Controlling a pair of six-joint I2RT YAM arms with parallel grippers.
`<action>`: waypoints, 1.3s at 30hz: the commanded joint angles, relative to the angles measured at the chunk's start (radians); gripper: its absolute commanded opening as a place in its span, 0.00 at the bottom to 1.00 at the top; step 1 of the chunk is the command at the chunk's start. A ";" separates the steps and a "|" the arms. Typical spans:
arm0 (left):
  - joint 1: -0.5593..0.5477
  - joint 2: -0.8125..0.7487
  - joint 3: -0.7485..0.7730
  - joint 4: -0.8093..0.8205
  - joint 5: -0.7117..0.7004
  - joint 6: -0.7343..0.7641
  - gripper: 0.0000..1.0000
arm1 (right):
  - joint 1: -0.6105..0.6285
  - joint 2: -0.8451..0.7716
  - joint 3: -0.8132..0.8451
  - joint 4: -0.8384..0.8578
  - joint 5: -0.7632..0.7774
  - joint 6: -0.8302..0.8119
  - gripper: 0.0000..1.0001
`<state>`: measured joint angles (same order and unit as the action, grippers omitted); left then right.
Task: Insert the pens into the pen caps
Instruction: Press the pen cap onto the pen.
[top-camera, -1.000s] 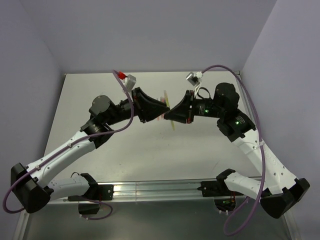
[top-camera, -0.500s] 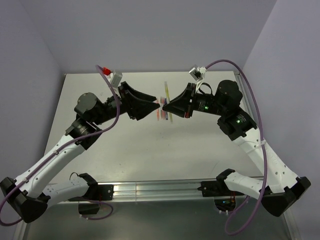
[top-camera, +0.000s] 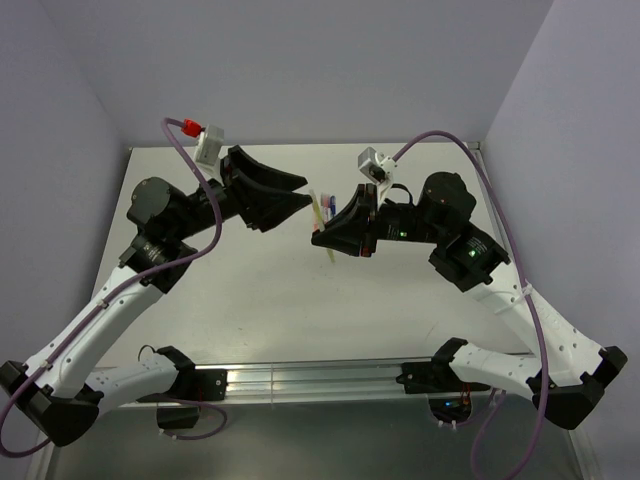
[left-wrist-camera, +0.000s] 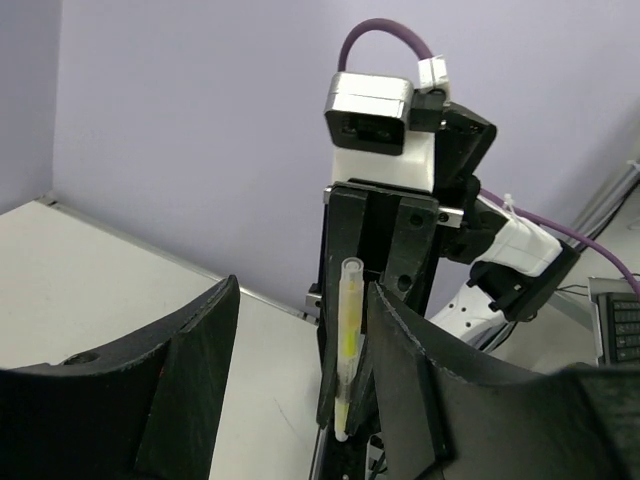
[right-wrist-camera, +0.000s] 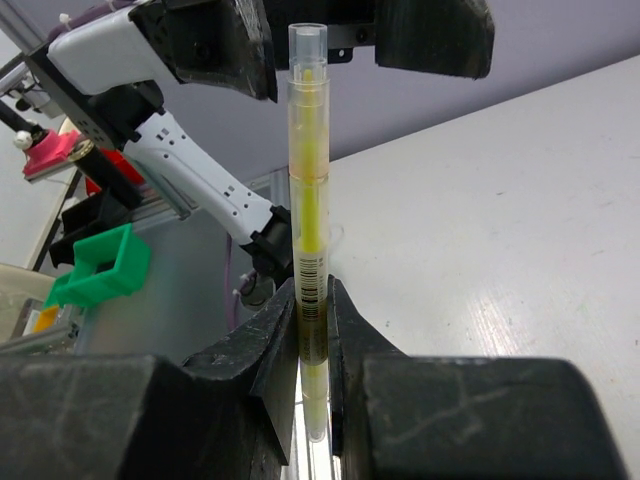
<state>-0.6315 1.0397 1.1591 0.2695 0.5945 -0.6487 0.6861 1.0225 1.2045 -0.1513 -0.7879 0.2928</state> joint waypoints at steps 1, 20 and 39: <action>0.006 0.013 0.053 0.079 0.091 -0.022 0.58 | 0.020 -0.024 0.021 0.012 -0.005 -0.044 0.00; 0.006 0.069 0.024 0.194 0.206 -0.104 0.56 | 0.038 0.004 0.041 -0.005 0.024 -0.049 0.00; 0.003 0.094 0.021 0.180 0.220 -0.108 0.34 | 0.038 0.027 0.059 -0.008 0.059 -0.029 0.00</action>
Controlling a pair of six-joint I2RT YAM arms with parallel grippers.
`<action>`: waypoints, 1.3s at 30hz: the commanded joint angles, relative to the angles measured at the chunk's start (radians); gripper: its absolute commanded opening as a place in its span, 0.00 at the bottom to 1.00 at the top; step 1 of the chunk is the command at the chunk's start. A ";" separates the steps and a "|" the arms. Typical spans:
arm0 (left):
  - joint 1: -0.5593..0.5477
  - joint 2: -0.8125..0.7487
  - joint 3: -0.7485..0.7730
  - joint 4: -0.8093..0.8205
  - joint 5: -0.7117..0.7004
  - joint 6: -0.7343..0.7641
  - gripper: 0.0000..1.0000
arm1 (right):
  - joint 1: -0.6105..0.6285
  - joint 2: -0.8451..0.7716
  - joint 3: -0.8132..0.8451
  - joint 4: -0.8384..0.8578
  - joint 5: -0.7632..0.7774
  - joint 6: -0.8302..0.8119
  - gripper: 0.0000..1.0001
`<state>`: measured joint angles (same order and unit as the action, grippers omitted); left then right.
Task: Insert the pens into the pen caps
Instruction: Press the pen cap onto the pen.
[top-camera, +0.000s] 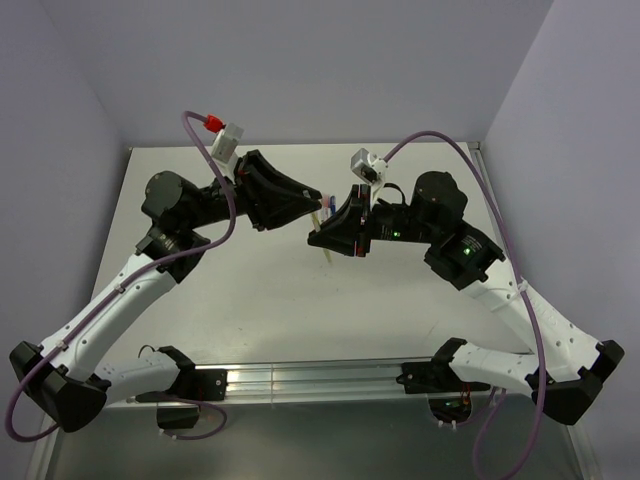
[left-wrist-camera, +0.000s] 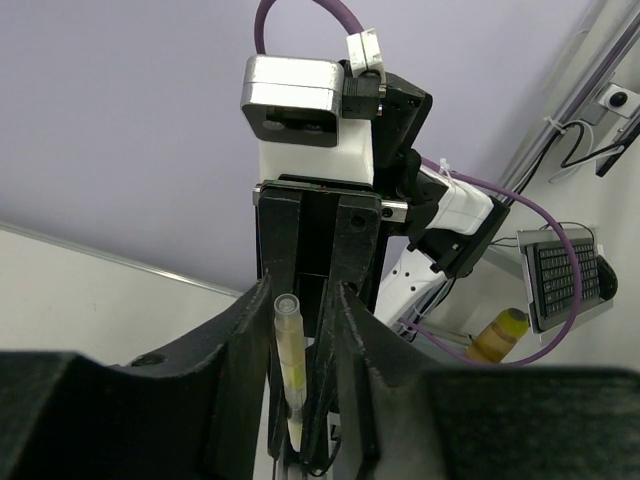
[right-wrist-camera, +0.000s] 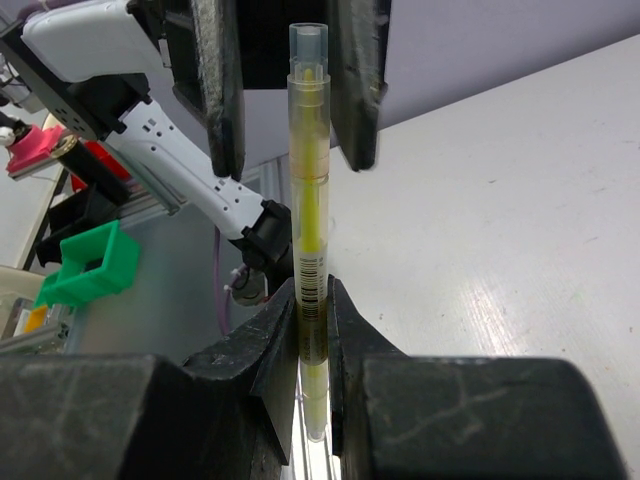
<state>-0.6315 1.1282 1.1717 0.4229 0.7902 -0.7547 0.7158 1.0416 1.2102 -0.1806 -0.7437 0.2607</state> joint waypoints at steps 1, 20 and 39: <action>0.003 0.007 0.006 0.025 0.026 0.002 0.37 | 0.008 0.006 0.055 0.021 0.017 0.003 0.00; 0.003 0.001 -0.004 0.036 0.023 0.009 0.00 | 0.008 0.008 0.055 0.016 0.015 0.008 0.00; 0.003 0.010 -0.017 0.004 -0.035 0.041 0.00 | 0.008 0.001 0.052 0.023 0.030 0.006 0.23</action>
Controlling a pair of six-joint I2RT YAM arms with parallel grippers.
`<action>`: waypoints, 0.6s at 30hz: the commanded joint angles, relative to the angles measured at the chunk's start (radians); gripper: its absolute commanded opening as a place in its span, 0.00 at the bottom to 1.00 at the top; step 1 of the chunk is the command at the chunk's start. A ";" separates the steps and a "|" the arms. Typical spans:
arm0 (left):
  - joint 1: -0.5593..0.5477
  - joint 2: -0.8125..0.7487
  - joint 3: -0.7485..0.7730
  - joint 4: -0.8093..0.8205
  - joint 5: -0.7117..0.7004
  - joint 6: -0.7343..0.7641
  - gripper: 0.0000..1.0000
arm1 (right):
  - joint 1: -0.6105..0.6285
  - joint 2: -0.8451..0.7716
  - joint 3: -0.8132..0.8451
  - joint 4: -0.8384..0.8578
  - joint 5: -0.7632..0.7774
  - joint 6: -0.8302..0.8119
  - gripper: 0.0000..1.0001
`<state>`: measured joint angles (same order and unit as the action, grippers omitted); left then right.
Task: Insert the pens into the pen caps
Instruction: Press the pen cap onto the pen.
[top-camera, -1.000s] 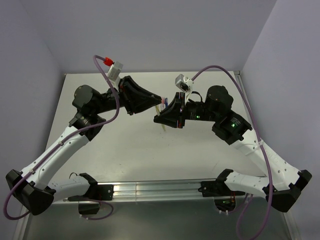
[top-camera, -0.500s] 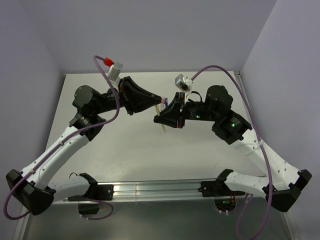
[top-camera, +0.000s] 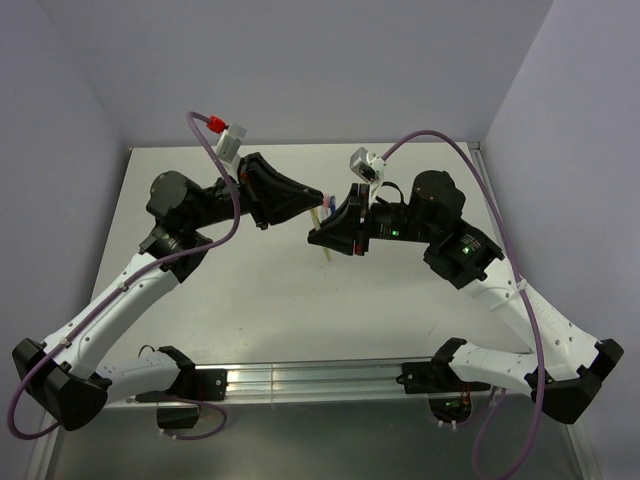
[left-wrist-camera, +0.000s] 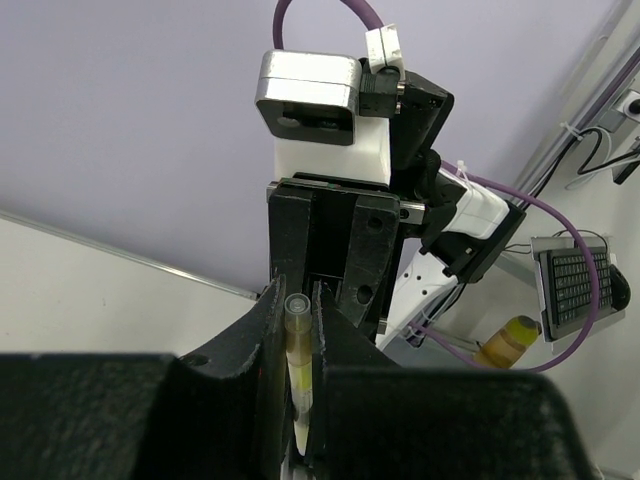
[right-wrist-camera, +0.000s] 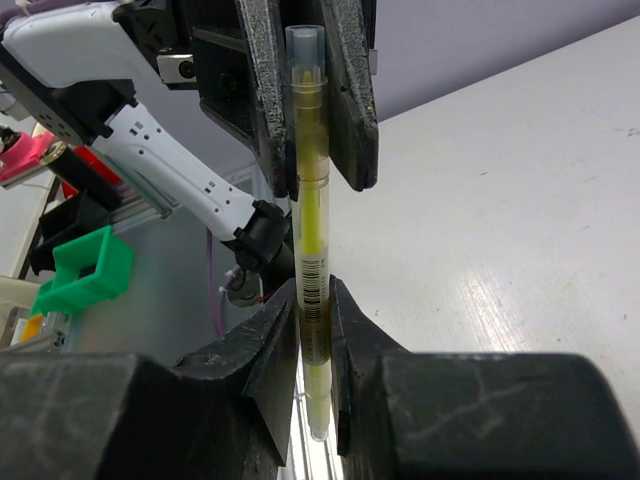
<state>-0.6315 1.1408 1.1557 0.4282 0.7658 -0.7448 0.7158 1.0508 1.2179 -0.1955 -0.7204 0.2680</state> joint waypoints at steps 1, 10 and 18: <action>0.003 -0.001 -0.002 -0.008 -0.017 0.035 0.00 | 0.008 -0.008 0.045 0.038 0.007 -0.001 0.25; 0.003 0.022 -0.010 -0.011 -0.011 0.050 0.00 | 0.008 0.003 0.042 0.044 0.013 -0.004 0.32; 0.003 0.045 -0.014 0.009 0.017 0.032 0.00 | 0.008 0.012 0.040 0.047 0.039 -0.007 0.37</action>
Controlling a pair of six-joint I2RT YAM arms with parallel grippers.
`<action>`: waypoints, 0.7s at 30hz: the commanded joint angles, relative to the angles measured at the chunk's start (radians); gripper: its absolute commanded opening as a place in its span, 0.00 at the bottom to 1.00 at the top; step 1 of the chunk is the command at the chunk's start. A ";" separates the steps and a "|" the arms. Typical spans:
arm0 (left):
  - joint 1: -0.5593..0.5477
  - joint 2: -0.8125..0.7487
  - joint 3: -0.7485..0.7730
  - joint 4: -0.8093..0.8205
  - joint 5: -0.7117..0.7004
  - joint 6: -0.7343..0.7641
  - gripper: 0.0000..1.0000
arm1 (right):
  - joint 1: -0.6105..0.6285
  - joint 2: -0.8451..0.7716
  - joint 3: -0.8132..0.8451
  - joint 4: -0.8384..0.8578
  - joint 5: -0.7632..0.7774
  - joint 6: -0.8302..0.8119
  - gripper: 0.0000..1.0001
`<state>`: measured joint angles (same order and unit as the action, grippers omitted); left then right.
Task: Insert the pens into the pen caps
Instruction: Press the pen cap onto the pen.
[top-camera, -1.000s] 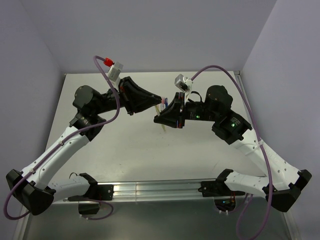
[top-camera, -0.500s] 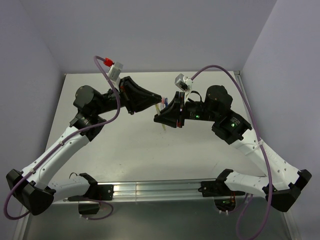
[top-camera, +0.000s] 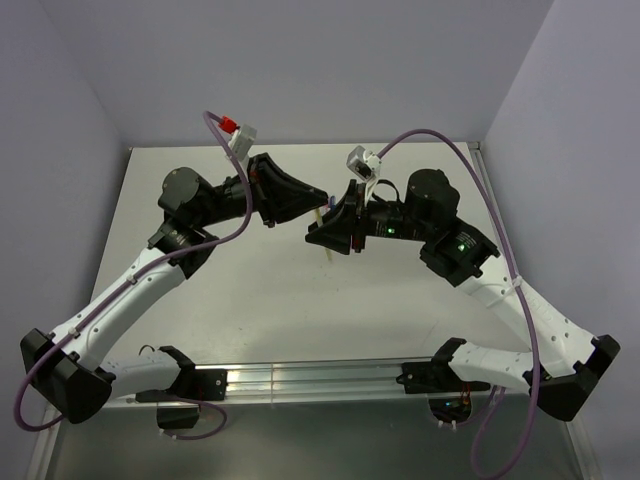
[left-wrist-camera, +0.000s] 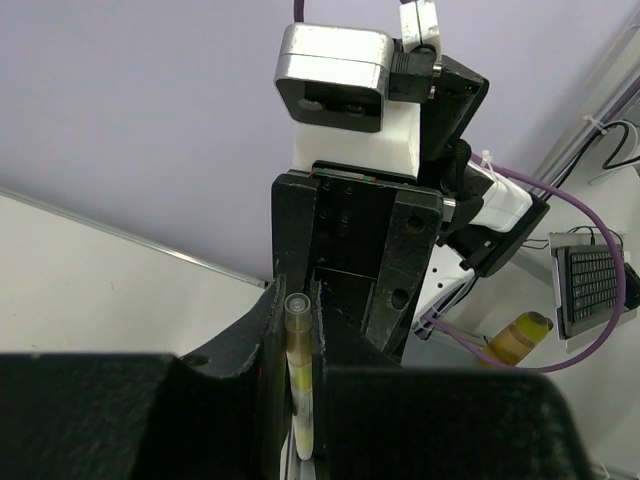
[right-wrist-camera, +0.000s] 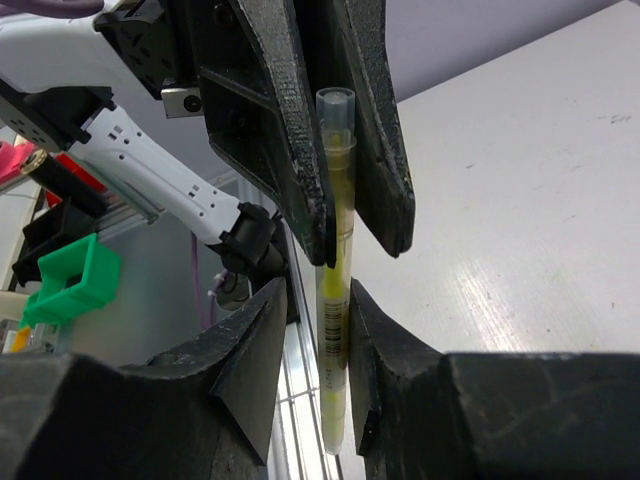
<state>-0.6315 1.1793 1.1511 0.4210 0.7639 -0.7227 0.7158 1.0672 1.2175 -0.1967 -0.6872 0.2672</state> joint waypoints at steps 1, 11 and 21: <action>0.001 0.009 -0.010 0.016 0.018 0.009 0.00 | 0.008 -0.004 0.040 0.048 0.008 -0.006 0.37; 0.003 0.008 -0.013 0.021 0.028 0.006 0.00 | 0.008 -0.018 0.040 0.037 0.072 0.000 0.23; 0.003 0.002 -0.059 0.091 0.064 0.008 0.00 | 0.001 -0.015 0.039 0.071 0.103 0.064 0.00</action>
<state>-0.6312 1.1881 1.1271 0.4511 0.7746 -0.7258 0.7158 1.0702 1.2175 -0.2111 -0.6125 0.2821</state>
